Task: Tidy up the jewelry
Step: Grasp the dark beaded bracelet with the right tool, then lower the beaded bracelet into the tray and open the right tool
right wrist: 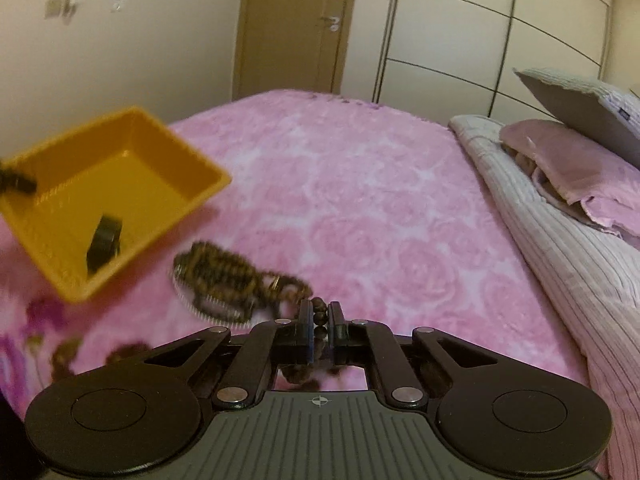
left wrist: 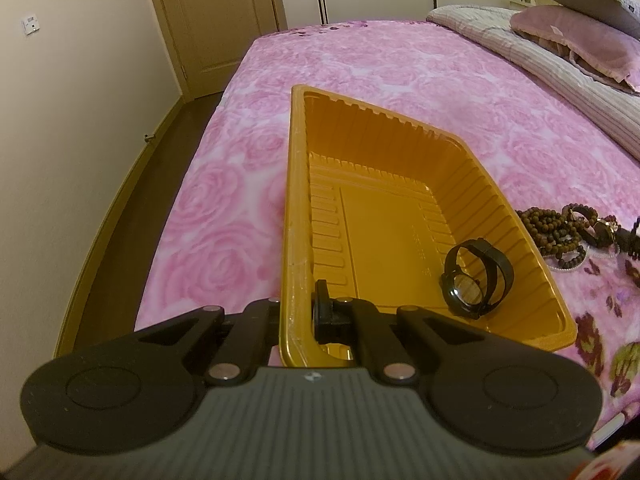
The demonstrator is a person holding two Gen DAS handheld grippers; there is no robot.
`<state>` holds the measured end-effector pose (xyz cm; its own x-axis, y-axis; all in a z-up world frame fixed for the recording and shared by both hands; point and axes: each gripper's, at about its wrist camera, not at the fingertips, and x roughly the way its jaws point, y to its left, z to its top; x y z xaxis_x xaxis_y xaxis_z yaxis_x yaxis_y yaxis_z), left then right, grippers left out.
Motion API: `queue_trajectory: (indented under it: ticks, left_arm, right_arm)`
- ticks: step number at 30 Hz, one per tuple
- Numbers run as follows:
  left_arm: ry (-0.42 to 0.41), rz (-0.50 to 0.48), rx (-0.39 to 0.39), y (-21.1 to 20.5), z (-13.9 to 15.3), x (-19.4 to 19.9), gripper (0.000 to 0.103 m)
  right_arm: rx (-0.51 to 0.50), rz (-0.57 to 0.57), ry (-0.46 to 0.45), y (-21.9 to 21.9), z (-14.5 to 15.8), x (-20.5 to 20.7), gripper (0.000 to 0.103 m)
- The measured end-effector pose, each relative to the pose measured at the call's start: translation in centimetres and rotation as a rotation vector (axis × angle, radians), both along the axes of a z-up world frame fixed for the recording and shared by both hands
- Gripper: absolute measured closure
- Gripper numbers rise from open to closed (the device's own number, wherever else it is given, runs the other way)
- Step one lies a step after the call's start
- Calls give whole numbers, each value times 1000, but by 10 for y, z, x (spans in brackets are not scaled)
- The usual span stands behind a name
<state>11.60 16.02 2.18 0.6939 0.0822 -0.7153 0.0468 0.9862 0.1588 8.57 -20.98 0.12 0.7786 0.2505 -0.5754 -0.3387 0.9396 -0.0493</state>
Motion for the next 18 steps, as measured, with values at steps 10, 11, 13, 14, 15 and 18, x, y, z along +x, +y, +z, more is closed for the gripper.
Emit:
queue_trajectory:
  ticks: [10,11,13,14,15,18]
  left_arm:
    - [-1,-2,1,0,0,-1,101]
    - [-1,-1,0,0,0,-1,101]
    - [0,-1,0,0,0,-1,101]
    - [0,-1,-2,0,0,-1,101]
    - [0,-1,-4,0,0,-1,101]
    - [-1,-3,-2,-1,0,-1,101]
  right_arm:
    - [146,27,30,-3,19,7,97]
    - [158,37,29,0,21,7,97]
    - [165,56,23,8,25,8,97]
    - [170,67,20,12,28,9,97]
    - [178,79,17,17,30,9,97]
    - [214,126,19,35,37,12,97]
